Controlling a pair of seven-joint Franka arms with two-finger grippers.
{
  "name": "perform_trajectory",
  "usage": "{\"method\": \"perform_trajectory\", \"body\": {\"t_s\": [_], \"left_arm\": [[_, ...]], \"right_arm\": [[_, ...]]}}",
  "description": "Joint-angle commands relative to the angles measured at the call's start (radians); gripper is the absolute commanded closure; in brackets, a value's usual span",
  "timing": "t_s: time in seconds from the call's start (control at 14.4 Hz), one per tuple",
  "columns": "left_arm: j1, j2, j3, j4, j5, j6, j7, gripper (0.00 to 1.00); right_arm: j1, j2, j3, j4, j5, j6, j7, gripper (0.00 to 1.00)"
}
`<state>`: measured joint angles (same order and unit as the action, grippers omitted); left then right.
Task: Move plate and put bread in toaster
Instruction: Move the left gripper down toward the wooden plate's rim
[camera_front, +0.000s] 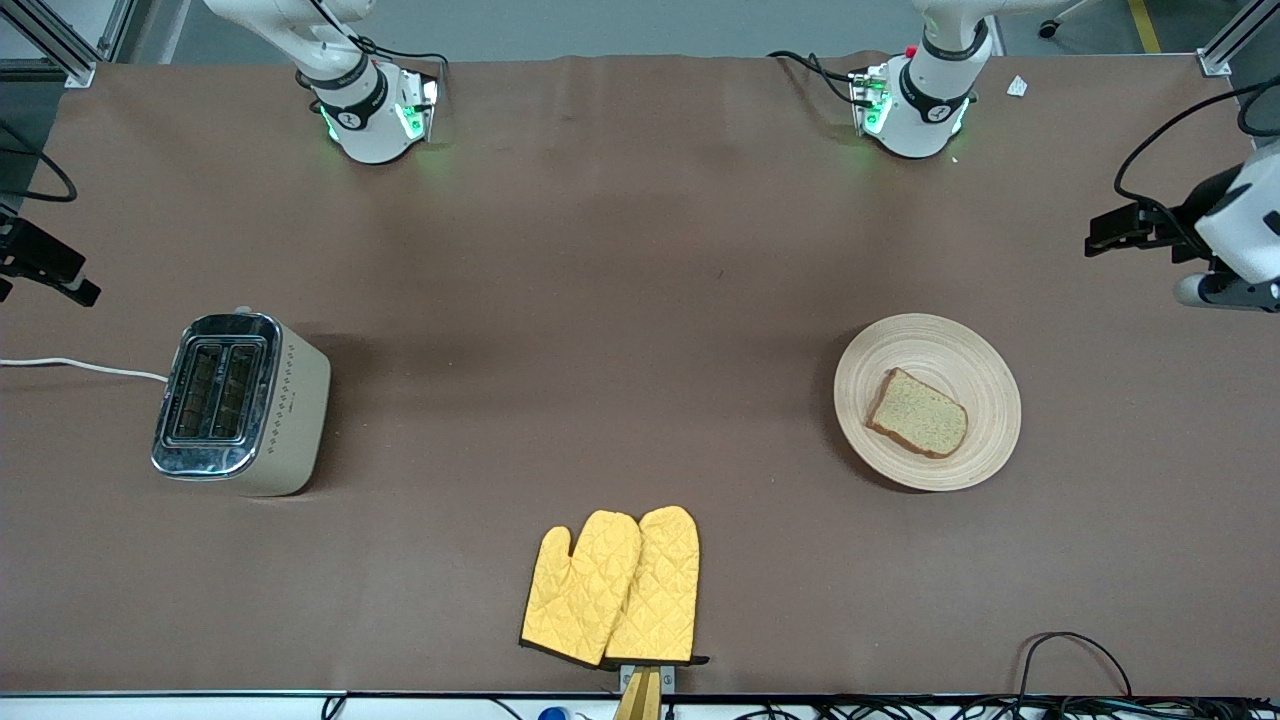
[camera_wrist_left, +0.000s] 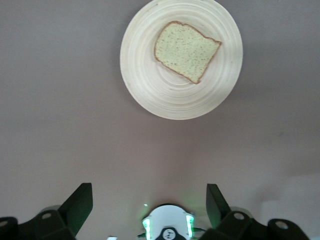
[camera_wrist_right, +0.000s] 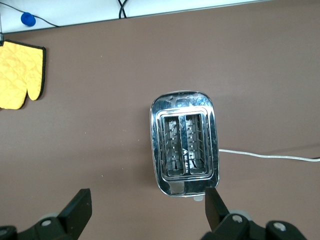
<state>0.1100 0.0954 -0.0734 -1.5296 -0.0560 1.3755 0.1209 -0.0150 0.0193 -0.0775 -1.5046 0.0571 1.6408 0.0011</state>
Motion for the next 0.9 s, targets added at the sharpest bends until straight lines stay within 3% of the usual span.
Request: {"method": "perform_trajectory", "body": {"t_s": [0.0, 0.21, 0.49, 0.83], "left_arm": [[0.147, 0.021, -0.002, -0.046, -0.111, 0.061, 0.193, 0.0], [0.27, 0.107, -0.002, -0.078, -0.234, 0.115, 0.42, 0.0], [0.304, 0.341, -0.002, -0.078, -0.385, 0.212, 0.574, 0.0], [0.301, 0.532, -0.006, -0.067, -0.476, 0.309, 0.617, 0.0]], "right_arm": [[-0.002, -0.012, 0.01, -0.011, 0.004, -0.038, -0.006, 0.0], [0.0, -0.001, 0.01, -0.016, -0.045, -0.052, -0.007, 0.0], [-0.008, 0.01, 0.012, -0.006, -0.069, -0.045, -0.009, 0.0], [-0.003, 0.01, 0.012, -0.005, -0.068, -0.044, -0.006, 0.0]]}}
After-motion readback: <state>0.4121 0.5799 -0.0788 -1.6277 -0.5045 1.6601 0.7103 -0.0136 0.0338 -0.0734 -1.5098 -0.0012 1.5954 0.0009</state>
